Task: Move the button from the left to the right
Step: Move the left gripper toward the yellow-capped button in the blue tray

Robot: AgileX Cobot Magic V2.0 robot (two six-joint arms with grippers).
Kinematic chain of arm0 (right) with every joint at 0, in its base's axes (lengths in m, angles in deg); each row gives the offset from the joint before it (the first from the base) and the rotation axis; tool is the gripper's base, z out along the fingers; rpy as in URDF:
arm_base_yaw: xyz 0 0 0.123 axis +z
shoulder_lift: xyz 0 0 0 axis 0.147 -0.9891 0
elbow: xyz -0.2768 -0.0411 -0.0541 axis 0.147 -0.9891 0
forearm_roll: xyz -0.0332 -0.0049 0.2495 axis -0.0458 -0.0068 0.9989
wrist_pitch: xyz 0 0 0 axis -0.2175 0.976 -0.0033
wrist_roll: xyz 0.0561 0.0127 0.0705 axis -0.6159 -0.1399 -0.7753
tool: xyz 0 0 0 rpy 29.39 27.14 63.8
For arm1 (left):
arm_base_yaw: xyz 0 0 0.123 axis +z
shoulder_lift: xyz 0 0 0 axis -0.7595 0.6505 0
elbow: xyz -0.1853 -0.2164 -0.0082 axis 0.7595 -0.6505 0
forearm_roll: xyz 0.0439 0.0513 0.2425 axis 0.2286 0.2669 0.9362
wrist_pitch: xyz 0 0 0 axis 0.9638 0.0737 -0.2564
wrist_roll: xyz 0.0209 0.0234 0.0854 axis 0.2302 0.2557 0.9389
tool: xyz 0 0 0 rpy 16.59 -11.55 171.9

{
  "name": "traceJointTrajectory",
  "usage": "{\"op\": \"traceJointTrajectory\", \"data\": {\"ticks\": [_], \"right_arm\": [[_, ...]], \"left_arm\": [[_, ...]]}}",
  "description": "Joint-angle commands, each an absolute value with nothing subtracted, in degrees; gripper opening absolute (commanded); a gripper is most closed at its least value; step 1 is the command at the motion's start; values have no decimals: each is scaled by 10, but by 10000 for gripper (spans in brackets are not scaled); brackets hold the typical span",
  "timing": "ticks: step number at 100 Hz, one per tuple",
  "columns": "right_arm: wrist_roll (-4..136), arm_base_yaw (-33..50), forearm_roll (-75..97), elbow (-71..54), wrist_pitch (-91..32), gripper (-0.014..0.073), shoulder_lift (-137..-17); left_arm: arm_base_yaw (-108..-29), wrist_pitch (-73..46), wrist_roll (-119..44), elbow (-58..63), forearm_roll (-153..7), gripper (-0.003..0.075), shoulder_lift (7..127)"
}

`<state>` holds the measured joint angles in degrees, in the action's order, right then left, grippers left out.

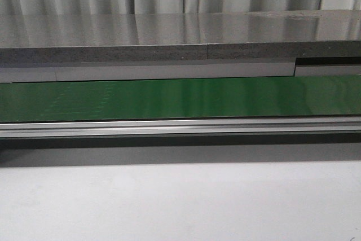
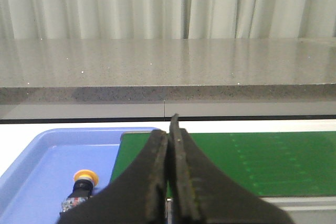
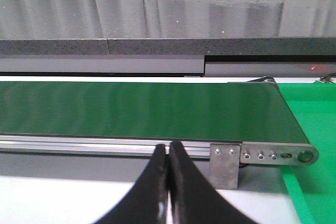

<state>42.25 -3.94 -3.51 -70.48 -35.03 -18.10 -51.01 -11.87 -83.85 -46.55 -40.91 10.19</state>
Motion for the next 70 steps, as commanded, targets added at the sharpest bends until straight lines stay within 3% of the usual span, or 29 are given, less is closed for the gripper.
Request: {"op": "traceJointTrajectory", "data": {"ticks": [1,38,70], "right_arm": [[422,-42,-41,-696,-397,-67,-169],[422,-42,-41,-696,-397,-67,-169],[422,-42,-41,-696,-397,-67,-169]], "left_arm": [[-514,-112,-844,-400,-415,-20,133],[-514,-358,-844,-181,-415,-20,318],[-514,-515,-844,-60,-415,-20,477]]}}
